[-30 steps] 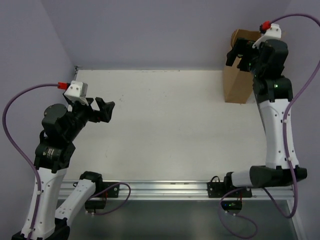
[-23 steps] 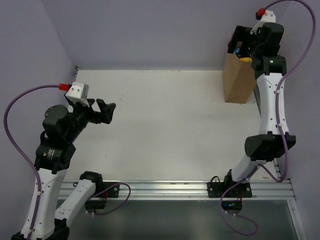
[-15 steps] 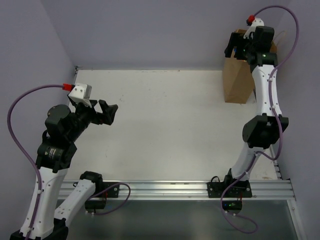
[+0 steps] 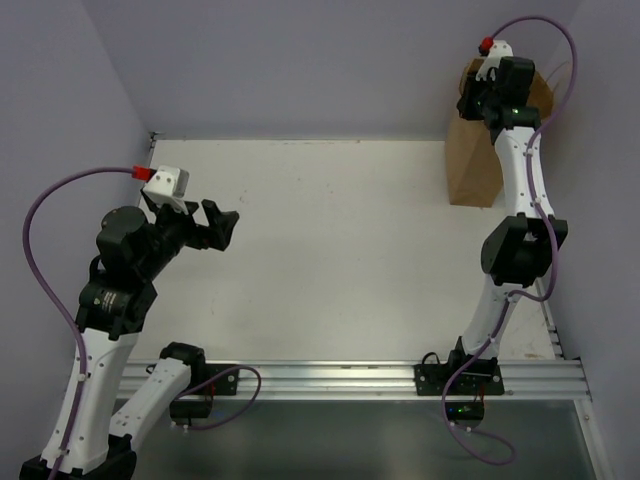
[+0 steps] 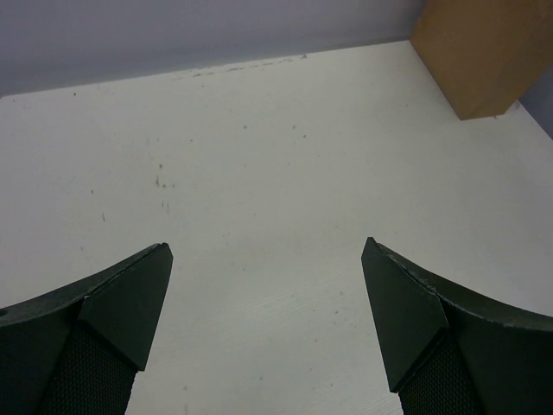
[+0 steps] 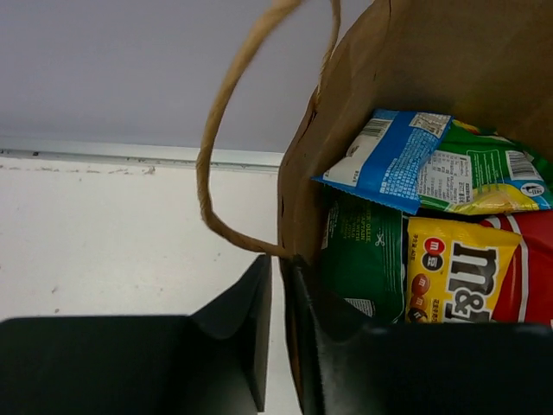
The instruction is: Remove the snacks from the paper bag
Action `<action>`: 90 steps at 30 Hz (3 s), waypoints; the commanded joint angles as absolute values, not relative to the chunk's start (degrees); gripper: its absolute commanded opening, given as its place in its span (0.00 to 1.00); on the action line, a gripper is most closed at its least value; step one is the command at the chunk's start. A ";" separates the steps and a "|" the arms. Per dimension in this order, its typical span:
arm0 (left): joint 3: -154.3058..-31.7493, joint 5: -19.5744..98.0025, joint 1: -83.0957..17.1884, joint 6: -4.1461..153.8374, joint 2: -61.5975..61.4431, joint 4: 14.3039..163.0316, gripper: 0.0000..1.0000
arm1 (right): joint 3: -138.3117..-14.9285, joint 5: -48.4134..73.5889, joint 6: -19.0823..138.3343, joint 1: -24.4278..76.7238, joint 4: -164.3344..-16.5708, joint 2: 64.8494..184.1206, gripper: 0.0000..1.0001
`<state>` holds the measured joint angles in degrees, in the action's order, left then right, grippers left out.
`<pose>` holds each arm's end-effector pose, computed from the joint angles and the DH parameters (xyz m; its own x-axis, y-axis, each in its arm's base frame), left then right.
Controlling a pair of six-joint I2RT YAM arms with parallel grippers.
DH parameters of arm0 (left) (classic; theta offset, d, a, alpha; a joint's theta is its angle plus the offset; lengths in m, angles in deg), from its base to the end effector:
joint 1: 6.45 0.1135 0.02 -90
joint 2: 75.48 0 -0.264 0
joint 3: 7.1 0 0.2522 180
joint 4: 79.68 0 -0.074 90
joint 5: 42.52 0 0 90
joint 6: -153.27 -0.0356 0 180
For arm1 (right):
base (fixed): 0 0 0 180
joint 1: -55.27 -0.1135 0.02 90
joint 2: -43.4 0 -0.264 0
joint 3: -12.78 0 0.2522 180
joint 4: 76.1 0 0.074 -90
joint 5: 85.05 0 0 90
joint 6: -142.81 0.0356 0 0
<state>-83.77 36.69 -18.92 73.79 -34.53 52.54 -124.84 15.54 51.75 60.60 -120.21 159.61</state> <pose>0.1274 -0.0350 0.4110 -0.2719 -0.1235 -0.9544 0.3471 0.9124 -0.2170 0.4705 -0.0373 0.4004 -0.3827 0.0174 -0.9237 -0.0846 0.9950 0.0538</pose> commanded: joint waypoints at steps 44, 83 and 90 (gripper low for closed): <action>-91.44 33.94 -19.29 75.66 -27.58 45.61 1.00 | -93.79 -0.32 56.33 26.52 -138.02 108.70 0.88; -101.53 22.60 -19.90 79.00 -18.10 48.59 1.00 | -100.22 20.16 42.09 46.84 -130.29 128.49 0.00; -108.91 30.22 -30.67 82.60 -11.60 51.32 1.00 | -93.54 9.36 44.71 43.25 -127.39 118.82 0.00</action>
<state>-104.47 26.46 -25.00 79.45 -13.70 47.74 -93.32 16.19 42.94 44.86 -132.77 125.53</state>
